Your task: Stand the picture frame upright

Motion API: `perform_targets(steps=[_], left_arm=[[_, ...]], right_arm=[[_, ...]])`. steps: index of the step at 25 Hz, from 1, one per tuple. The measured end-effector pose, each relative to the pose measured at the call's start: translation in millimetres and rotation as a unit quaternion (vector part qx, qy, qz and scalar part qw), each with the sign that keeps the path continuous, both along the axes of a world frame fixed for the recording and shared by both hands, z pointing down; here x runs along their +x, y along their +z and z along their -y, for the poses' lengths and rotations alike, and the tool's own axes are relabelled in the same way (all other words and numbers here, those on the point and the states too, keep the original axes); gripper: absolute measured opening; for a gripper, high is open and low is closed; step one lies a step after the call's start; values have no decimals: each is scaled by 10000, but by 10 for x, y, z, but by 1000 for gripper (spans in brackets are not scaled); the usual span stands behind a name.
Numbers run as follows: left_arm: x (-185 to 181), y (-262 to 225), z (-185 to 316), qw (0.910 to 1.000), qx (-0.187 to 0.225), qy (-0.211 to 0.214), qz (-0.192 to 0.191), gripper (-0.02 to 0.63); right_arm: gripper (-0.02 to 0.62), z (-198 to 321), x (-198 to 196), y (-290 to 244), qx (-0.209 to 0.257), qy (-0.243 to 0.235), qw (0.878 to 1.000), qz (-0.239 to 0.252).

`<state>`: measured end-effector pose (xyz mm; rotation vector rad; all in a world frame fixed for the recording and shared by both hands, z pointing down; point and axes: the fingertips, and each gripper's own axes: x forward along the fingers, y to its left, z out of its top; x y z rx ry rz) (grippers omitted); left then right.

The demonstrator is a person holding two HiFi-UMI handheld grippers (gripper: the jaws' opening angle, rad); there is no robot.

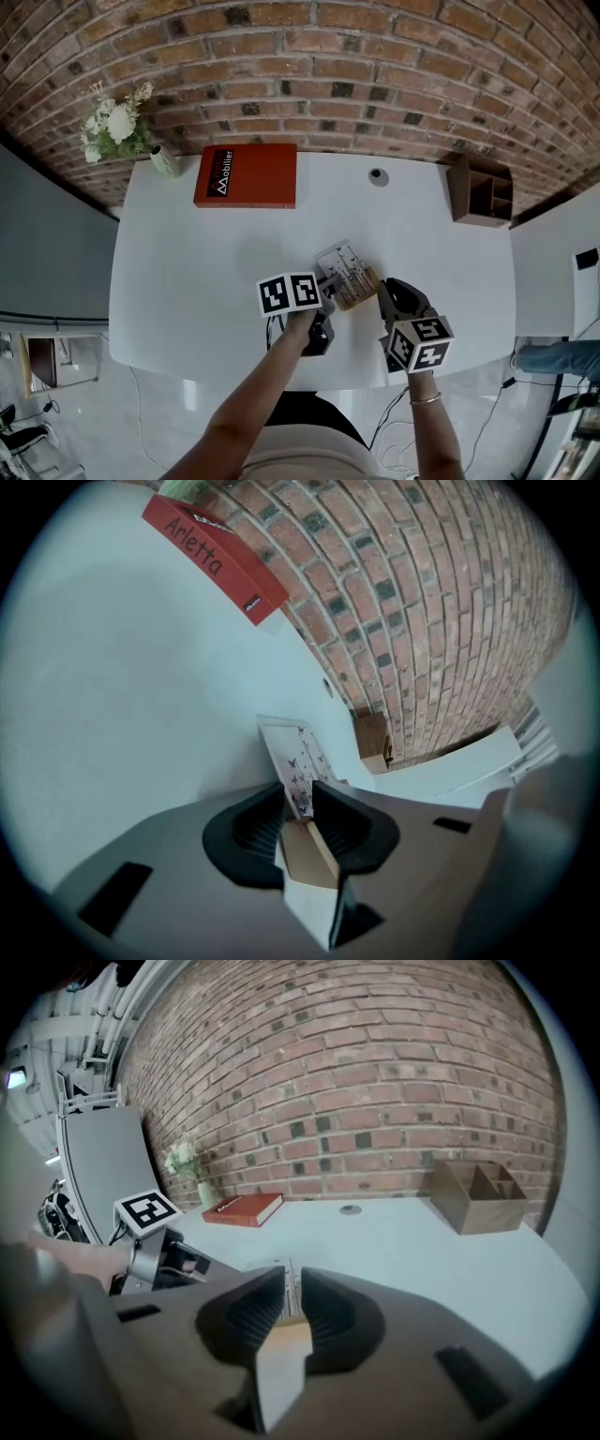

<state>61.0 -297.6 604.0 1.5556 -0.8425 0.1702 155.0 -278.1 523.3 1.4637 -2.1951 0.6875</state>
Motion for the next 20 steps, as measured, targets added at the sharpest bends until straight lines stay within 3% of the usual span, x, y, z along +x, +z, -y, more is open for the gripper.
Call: perform_targets(steps=[7,15,20], left_arm=[[8,-2,-6,10000,-30,30,-13,87],[12,-3,-4,10000,-57,60,-24,86],[0,3,-14,9999,-55,85,-57,86]], right_arm=[[69,182,-115,158,-528,-630,9958,-401],[71,293,-163,411,-1118,-748,9871,-872],[71,287,-154,594,-1577,-968,9755,-1186]])
